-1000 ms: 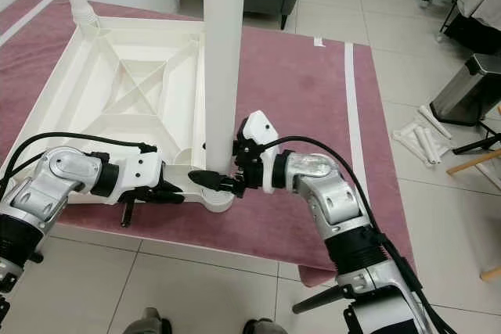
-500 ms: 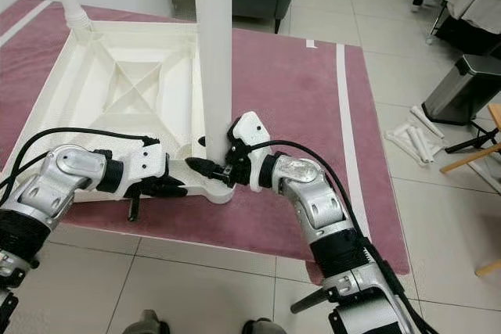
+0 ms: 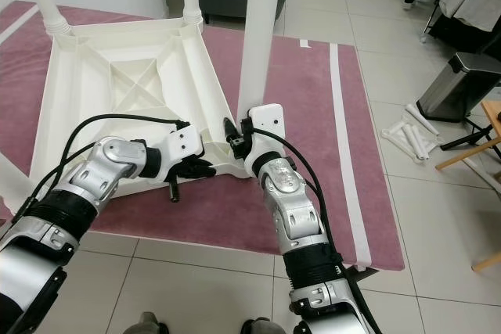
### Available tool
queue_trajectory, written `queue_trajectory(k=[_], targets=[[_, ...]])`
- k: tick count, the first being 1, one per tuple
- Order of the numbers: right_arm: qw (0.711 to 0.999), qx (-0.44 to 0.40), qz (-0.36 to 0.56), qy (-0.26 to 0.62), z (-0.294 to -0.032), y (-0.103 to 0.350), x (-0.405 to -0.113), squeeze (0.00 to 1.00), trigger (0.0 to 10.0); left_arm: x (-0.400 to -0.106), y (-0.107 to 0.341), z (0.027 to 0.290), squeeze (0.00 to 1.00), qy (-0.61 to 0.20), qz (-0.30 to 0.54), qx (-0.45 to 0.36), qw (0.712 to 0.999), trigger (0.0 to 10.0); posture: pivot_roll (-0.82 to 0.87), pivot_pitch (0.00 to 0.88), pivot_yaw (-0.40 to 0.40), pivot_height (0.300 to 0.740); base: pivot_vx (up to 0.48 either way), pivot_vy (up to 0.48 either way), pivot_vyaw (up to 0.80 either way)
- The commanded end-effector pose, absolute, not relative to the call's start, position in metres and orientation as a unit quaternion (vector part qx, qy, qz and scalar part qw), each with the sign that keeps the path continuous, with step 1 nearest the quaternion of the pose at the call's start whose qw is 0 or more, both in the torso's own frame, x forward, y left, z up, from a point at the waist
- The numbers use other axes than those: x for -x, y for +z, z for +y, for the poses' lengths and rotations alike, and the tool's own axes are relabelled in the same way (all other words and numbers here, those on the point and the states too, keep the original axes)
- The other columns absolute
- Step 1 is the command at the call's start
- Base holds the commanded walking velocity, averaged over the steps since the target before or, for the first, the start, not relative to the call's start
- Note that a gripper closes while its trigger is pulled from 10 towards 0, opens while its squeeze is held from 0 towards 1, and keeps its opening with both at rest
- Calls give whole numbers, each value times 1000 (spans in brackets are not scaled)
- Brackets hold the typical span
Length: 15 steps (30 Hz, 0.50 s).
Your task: Building children table
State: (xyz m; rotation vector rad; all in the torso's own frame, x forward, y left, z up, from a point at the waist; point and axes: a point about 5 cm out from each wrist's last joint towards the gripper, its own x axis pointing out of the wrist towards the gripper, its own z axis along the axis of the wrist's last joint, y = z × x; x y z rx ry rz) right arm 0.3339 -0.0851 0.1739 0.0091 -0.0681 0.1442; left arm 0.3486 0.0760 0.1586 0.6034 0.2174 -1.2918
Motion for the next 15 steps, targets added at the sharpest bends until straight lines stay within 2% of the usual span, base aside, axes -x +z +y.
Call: queue_trajectory(k=[1,5,9,10,14,15], targets=[[996,-8,73,-53,-109,128,-331,0,0,-347,188,51,0,-629,22,-277,726,0,120,80,-9,740,0,0,0],[995,-22,66,-78,-96,132,-331,0,0,-350,189,47,0,-625,20,-275,730,0,122,78,-11,740,0,0,0],[996,-22,58,-56,-89,136,-333,0,0,-350,189,49,0,-625,21,-276,730,0,126,76,-15,740,0,0,0],[998,-21,50,-28,-84,138,-334,0,9843,-350,188,51,0,-624,22,-277,730,0,129,75,-18,740,0,0,0],[1000,-13,22,12,-77,146,-334,0,10000,-352,186,55,0,-624,24,-279,730,0,130,73,-21,740,0,0,0],[999,-22,10,38,-75,151,-335,1000,10000,-351,185,56,0,-625,25,-280,729,0,130,72,-21,740,0,0,0]])
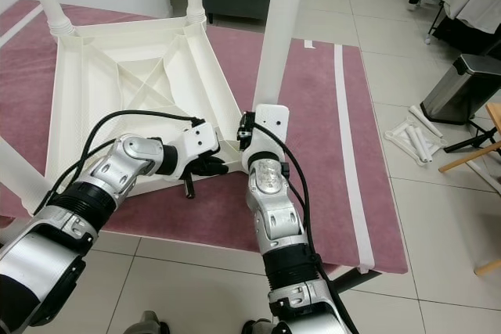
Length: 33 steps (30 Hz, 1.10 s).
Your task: Building children table
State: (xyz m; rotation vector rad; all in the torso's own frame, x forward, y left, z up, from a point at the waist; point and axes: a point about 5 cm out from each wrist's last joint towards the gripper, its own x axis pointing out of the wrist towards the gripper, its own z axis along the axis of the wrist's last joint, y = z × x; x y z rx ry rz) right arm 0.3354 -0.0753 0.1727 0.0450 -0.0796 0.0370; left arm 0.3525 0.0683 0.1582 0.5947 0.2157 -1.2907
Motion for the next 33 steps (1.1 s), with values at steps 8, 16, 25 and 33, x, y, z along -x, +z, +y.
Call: queue_trajectory(k=[8,16,25,33], targets=[[979,-23,-62,192,-73,181,-330,0,10000,-345,182,66,0,-640,28,-294,710,0,129,68,-23,740,0,0,0],[941,75,-109,310,-102,209,-330,0,10000,-324,172,93,0,-679,47,-338,650,0,129,63,-26,740,0,0,0],[876,91,-29,473,-102,194,-316,0,10000,-306,172,127,0,-693,71,-377,611,0,147,71,-38,740,0,0,0],[833,59,2,551,-64,174,-301,0,10000,-313,176,153,0,-668,104,-405,616,0,167,86,-46,740,0,0,0]])
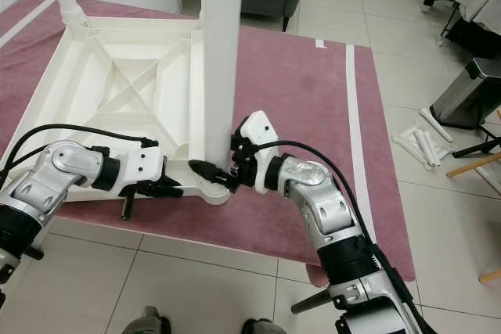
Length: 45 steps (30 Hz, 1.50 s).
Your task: Building children table
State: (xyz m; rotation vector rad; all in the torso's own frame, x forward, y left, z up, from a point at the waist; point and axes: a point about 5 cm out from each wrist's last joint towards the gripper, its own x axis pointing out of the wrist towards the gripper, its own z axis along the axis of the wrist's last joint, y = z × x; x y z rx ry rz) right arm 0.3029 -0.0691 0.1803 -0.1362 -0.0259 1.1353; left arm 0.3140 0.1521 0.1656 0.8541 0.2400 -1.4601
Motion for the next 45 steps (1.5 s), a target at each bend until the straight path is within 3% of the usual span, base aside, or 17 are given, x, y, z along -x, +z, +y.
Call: queue_trajectory(k=[1,7,15,16,17,22,24,25,28,29,31,32,35,39,43,44,45], targets=[[826,55,6,561,-58,172,-299,0,10000,-312,176,157,0,-666,110,-409,614,0,171,88,-47,740,0,0,0],[806,51,16,590,-44,171,-303,0,10000,-304,175,166,0,-674,124,-410,602,0,193,99,-61,740,0,0,0],[812,73,12,580,-52,178,-315,0,10000,-300,170,160,0,-689,124,-399,593,0,187,112,-60,740,0,0,0],[817,73,6,572,-54,180,-317,0,6627,-302,170,159,0,-690,124,-398,592,0,182,122,-61,740,0,0,0],[823,72,-2,563,-56,182,-320,0,0,-303,171,158,0,-691,124,-395,592,0,184,126,-52,740,0,0,0],[844,65,-3,533,-56,179,-321,0,0,-308,171,156,0,-688,122,-383,605,0,169,128,-42,740,0,0,0],[871,64,0,488,-56,171,-321,0,0,-309,172,151,0,-685,114,-379,612,0,184,121,-57,740,0,0,0],[871,64,0,488,-56,171,-321,0,0,-309,172,151,0,-685,114,-379,612,0,184,121,-57,740,0,0,0],[924,46,15,379,-55,155,-320,0,0,-311,176,141,0,-679,97,-368,628,0,193,120,-69,740,0,0,0],[924,46,15,379,-55,155,-320,0,0,-311,176,141,0,-679,97,-368,628,0,193,120,-69,740,0,0,0],[975,23,42,217,-51,142,-319,0,0,-310,176,139,0,-681,94,-365,628,0,193,124,-70,740,0,0,0],[987,17,50,153,-51,139,-317,0,0,-310,176,138,0,-682,94,-364,627,0,193,124,-70,740,0,0,0],[995,8,50,81,-49,138,-313,0,0,-309,175,139,0,-683,96,-365,625,0,193,124,-70,740,0,0,0],[996,8,49,75,-48,138,-312,0,0,-310,175,140,0,-684,96,-364,625,0,193,124,-70,740,0,0,0],[994,-11,49,97,-22,137,-304,0,0,-309,174,144,0,-683,103,-366,624,0,207,123,-76,740,0,0,0],[990,-19,44,130,-16,139,-302,0,4745,-308,173,146,0,-683,105,-366,623,0,207,124,-78,740,0,0,0],[988,-23,40,150,-13,140,-300,0,4745,-307,173,146,0,-682,107,-366,623,0,207,124,-78,740,0,0,0]])
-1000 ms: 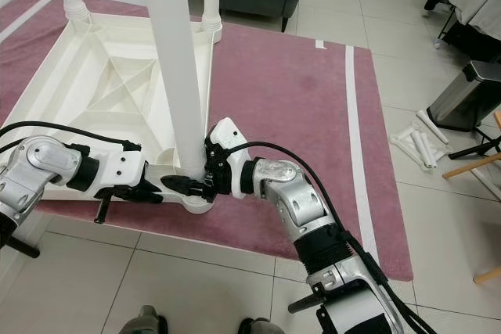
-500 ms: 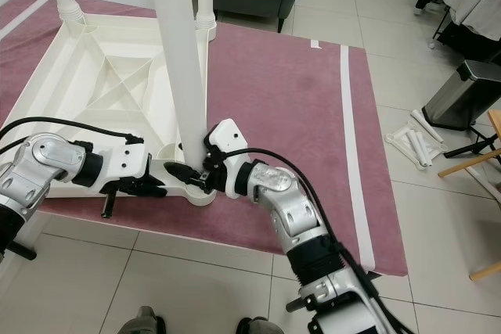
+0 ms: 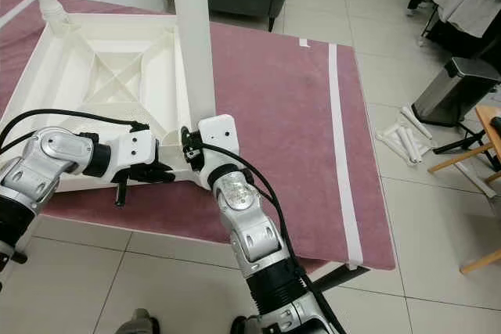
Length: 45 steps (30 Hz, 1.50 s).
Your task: Building children table
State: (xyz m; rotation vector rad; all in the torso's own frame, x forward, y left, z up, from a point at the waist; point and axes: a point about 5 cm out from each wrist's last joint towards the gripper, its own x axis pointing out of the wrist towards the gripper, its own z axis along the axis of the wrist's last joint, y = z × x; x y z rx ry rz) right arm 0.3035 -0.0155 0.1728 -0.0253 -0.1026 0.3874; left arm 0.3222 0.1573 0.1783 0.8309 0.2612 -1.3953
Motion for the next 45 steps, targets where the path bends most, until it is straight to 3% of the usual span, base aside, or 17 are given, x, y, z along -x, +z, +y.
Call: queue_trajectory(k=[1,6,7,10,11,15,21,25,36,37,44,45], targets=[[985,-26,30,166,-12,143,-300,0,10000,-307,172,147,0,-682,108,-366,623,0,206,122,-80,740,0,0,0],[988,-24,20,154,-10,146,-297,0,10000,-307,172,146,0,-680,111,-367,625,0,206,122,-80,740,0,0,0],[982,-29,7,184,-11,151,-297,1000,10000,-307,170,147,0,-680,113,-367,625,0,203,120,-80,740,0,0,0],[972,-38,-8,231,-12,157,-297,1000,10000,-306,168,147,0,-680,115,-367,624,0,203,120,-80,740,0,0,0],[962,-42,-19,269,-13,163,-295,0,10000,-305,166,147,0,-679,117,-367,624,0,202,117,-80,740,0,0,0],[945,-34,-32,325,-17,170,-294,0,10000,-305,164,146,0,-678,119,-367,626,0,202,116,-81,740,0,0,0],[893,38,-27,448,-55,171,-299,0,10000,-303,161,147,0,-676,121,-362,631,0,211,117,-82,740,0,0,0],[873,57,-15,485,-69,170,-305,0,10000,-300,160,150,0,-677,125,-362,628,0,214,120,-80,740,0,0,0],[856,64,-12,513,-73,180,-327,0,10000,-294,160,155,0,-680,131,-362,624,0,240,132,-81,740,0,0,0],[855,63,-12,515,-72,179,-328,0,0,-294,160,155,0,-679,132,-362,625,0,240,132,-81,740,0,0,0],[855,61,-2,514,-71,172,-323,0,0,-293,160,155,0,-678,131,-360,627,0,239,135,-86,740,0,0,0],[869,66,3,491,-70,167,-323,0,0,-293,161,154,0,-678,130,-359,628,0,233,136,-87,740,0,0,0]])
